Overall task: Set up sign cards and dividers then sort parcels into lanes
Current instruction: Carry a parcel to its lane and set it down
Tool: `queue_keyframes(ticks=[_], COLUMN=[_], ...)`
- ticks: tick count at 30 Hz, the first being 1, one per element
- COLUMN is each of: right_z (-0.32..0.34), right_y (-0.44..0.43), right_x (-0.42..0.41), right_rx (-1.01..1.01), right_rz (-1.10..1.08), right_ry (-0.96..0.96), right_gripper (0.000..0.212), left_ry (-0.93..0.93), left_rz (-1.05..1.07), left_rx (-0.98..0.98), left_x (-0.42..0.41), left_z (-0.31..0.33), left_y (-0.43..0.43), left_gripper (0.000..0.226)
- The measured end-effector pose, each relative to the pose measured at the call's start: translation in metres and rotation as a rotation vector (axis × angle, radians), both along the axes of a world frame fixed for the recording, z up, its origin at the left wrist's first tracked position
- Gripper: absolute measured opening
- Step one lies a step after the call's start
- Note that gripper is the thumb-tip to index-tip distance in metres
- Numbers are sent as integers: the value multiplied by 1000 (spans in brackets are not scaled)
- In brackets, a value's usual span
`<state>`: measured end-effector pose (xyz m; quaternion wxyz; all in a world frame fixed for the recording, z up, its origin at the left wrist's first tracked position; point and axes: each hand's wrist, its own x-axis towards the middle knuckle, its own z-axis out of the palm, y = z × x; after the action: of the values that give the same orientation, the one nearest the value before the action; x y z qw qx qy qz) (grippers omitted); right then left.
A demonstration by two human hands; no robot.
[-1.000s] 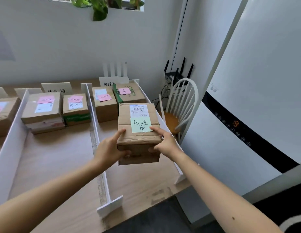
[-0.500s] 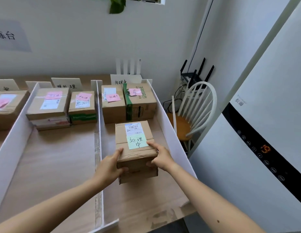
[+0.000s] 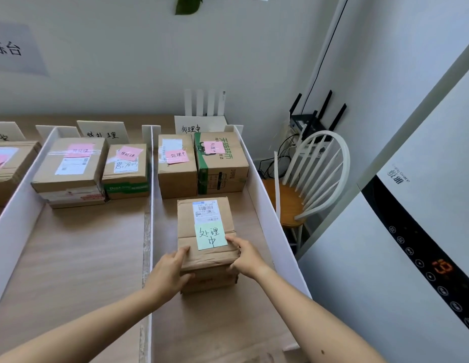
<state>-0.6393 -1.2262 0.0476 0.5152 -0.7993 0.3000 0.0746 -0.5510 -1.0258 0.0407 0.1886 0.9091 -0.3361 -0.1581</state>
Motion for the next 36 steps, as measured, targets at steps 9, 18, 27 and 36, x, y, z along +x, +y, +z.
queue_keyframes(ticks=[9,18,27,36], right_z=[-10,-16,-20,-21], right_y=[-4,-7,-6,-8], right_x=[35,63,90,116], right_rx=[45,78,49,48], right_rz=[-1,-14,1,22], right_ry=[16,18,23,17], right_gripper=[86,82,81,81], left_ry=[-69,-222,-349,-280], left_rz=[-8,-87,-111,-60], left_rx=[23,151,264,347], left_x=[30,64,89,115], left_z=[-10,-9,6,15], left_y=[2,2,-6,-10], left_gripper=[70,66,66,69])
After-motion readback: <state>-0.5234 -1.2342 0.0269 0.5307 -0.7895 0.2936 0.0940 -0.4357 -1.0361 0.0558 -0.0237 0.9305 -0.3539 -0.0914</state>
